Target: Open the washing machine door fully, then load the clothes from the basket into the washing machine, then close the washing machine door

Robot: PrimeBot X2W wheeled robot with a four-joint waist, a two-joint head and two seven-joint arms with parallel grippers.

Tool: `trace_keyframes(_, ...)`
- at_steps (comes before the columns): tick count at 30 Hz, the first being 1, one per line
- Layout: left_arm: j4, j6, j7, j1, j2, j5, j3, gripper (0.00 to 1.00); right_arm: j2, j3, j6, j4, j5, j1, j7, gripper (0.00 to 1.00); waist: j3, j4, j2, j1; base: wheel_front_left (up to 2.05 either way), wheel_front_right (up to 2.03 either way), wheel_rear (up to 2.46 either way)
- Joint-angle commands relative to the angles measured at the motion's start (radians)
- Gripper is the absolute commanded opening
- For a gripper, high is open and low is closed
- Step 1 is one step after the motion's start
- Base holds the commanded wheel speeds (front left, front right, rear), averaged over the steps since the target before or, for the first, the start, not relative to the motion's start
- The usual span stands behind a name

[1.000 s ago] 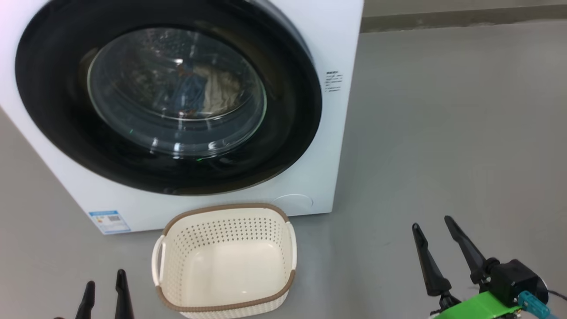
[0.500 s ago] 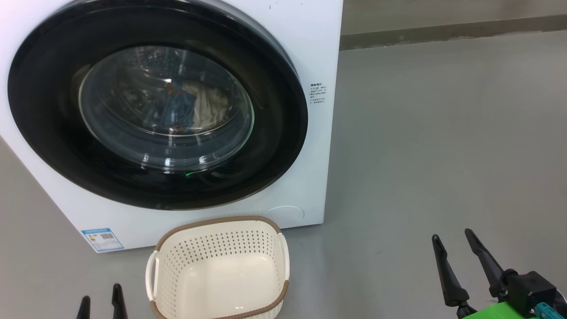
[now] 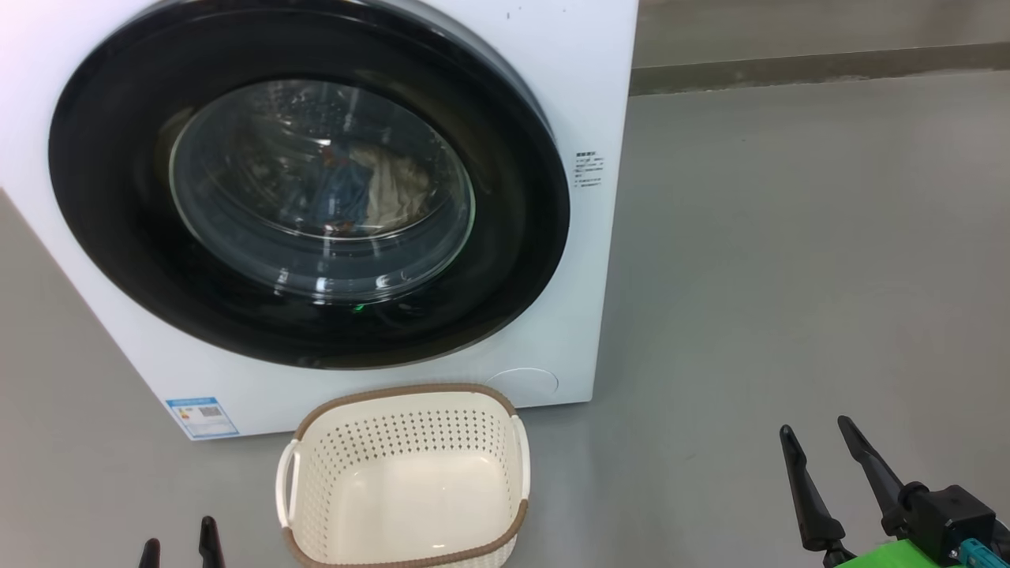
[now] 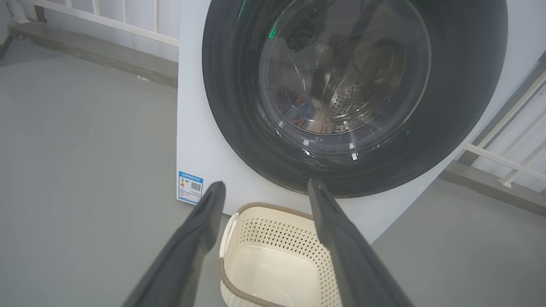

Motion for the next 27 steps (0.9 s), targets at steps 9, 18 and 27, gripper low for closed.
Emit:
trace_keyframes(9,-0.033,0.007,-0.007,-0.019,0.013,0.029,0.034,1.0,-0.004,0.042,-0.006,-0.006,0.005,-0.046,-0.005,1.0,0.005,0.02,0.0,0.0,0.0,0.0,0.0)
trace_keyframes(18,-0.042,0.006,-0.007,-0.016,0.013,0.042,0.035,1.0,0.001,0.058,-0.006,0.009,0.01,-0.045,-0.005,1.0,0.007,0.027,0.0,0.0,0.0,0.0,0.0)
trace_keyframes(27,-0.045,0.007,-0.007,-0.019,0.013,0.041,0.035,1.0,0.005,0.059,-0.006,0.011,0.01,-0.048,-0.005,1.0,0.016,0.035,0.0,0.0,0.0,0.0,0.0)
